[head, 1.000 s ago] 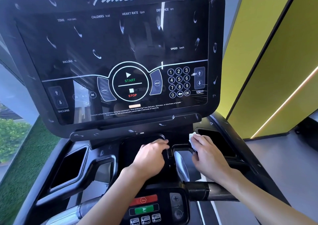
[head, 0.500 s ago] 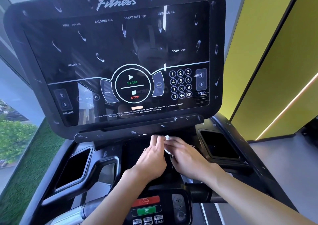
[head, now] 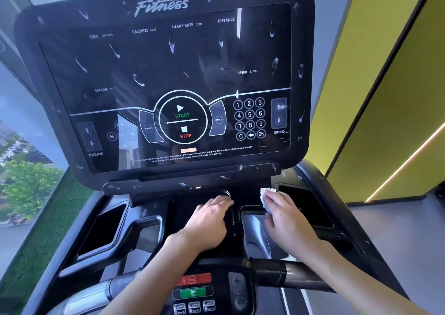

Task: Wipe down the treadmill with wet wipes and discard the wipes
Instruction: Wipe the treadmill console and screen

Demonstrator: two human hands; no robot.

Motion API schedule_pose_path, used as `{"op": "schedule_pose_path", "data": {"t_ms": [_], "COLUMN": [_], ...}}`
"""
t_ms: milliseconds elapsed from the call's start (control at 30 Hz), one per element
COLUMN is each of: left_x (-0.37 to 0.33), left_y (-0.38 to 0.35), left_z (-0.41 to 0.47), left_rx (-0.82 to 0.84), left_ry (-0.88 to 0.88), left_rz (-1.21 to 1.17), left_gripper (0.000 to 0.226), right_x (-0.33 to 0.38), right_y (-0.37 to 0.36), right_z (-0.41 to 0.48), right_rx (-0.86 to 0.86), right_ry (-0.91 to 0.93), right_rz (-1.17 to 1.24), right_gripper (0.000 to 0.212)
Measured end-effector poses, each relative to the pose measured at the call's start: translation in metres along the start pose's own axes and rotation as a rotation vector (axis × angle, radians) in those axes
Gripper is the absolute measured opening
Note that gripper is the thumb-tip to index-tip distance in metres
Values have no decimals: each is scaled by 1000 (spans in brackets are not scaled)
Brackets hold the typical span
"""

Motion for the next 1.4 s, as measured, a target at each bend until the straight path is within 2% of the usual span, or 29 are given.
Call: {"op": "schedule_pose_path", "data": {"t_ms": [133, 233, 300, 433, 500, 700, 800, 867, 1000, 1167, 1267, 1400], "left_x": [0, -2, -3, -3, -3, 0, 0, 1, 3, 0, -10, -32], "left_y": [0, 0, 1, 2, 1, 0, -1, -2, -3, -2, -1, -6], "left_z": [1, 0, 0, 1, 1, 3, 6, 5, 2, 3, 7, 12], "left_rx": [-21, -12, -21, -33, -41, -22, -16, -6, 11, 26, 32, -9], "left_ry": [15, 31, 52, 65, 48, -10, -42, -50, -54, -27, 11, 43], "left_rz": [-9, -9, -39, -37, -17, 43, 80, 87, 81, 115, 181, 278], "left_gripper": [67, 69, 71, 72, 70, 70, 68, 68, 69, 66, 53, 50], "right_x": [18, 39, 49, 51, 48, 5, 4, 19, 35, -3, -2, 1], "right_y": [-6, -10, -15, -15, -9, 3, -1, -8, -10, 2, 2, 3], "right_z": [13, 30, 40, 45, 41, 10, 9, 15, 24, 9, 5, 19], "right_rx": [35, 54, 93, 132, 141, 18, -36, -24, 47, -21, 2, 53], "right_ry": [56, 127, 152, 212, 227, -16, -43, -4, 91, -94, 12, 204], "right_rz": [-18, 43, 62, 28, 37, 7, 23, 34, 92, 55, 17, 67], "right_gripper": [46, 41, 47, 57, 54, 31, 26, 27, 41, 37, 34, 47]}}
Point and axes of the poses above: each hand's wrist, its own z-axis towards the middle knuckle, its own y-axis out of the back of the hand, x = y × z, the point moved 2 cm from there along z, towards the middle knuckle, and after that the axes turned 2 degrees about -y, right-handed, at the moved point
